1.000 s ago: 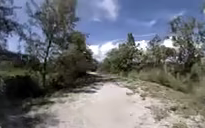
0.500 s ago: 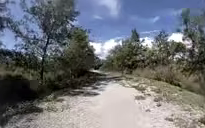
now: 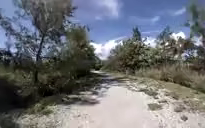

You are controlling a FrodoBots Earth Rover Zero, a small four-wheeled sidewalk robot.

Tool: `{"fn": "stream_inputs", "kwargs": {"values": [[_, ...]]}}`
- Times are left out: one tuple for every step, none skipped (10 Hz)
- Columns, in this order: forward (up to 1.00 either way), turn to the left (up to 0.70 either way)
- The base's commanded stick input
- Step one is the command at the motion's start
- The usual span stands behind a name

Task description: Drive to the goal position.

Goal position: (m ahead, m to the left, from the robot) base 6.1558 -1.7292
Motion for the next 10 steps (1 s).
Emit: {"fn": "stream_inputs", "kwargs": {"values": [[0.82, 0.0], [0.82, 0.0], [0.82, 0.0], [0.82, 0.0], [0.82, -0.08], [0.82, -0.06], [0.82, 0.0], [0.82, 0.0], [0.82, 0.0], [0.82, 0.0]]}}
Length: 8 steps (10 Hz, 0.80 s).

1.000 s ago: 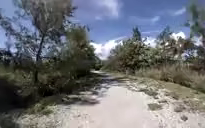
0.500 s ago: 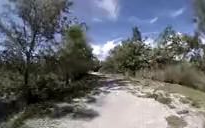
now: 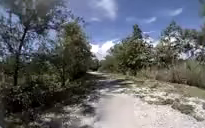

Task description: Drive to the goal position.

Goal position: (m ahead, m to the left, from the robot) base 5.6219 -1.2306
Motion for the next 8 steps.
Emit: {"fn": "stream_inputs", "kwargs": {"values": [[0.82, 0.0], [0.82, 0.0], [0.82, 0.0], [0.82, 0.0], [0.82, 0.0], [0.82, 0.0], [0.82, 0.0], [0.82, 0.0]]}}
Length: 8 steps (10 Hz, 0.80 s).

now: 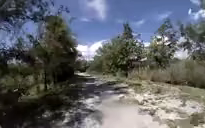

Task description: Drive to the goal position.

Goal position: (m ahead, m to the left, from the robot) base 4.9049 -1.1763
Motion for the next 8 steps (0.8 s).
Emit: {"fn": "stream_inputs", "kwargs": {"values": [[0.82, 0.0], [0.82, 0.0], [0.82, 0.0], [0.82, 0.0], [0.82, 0.0], [0.82, 0.0], [0.82, 0.0], [0.82, 0.0]]}}
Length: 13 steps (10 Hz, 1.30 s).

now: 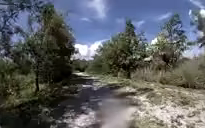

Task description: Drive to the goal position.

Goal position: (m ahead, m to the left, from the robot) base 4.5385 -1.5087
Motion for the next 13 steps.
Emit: {"fn": "stream_inputs", "kwargs": {"values": [[0.82, 0.0], [0.82, 0.0], [0.82, 0.0], [0.82, 0.0], [0.82, 0.0], [0.82, 0.0], [0.82, 0.0], [0.82, 0.0], [0.82, 0.0], [0.82, 0.0], [0.82, 0.0], [0.82, 0.0], [0.82, 0.0]]}}
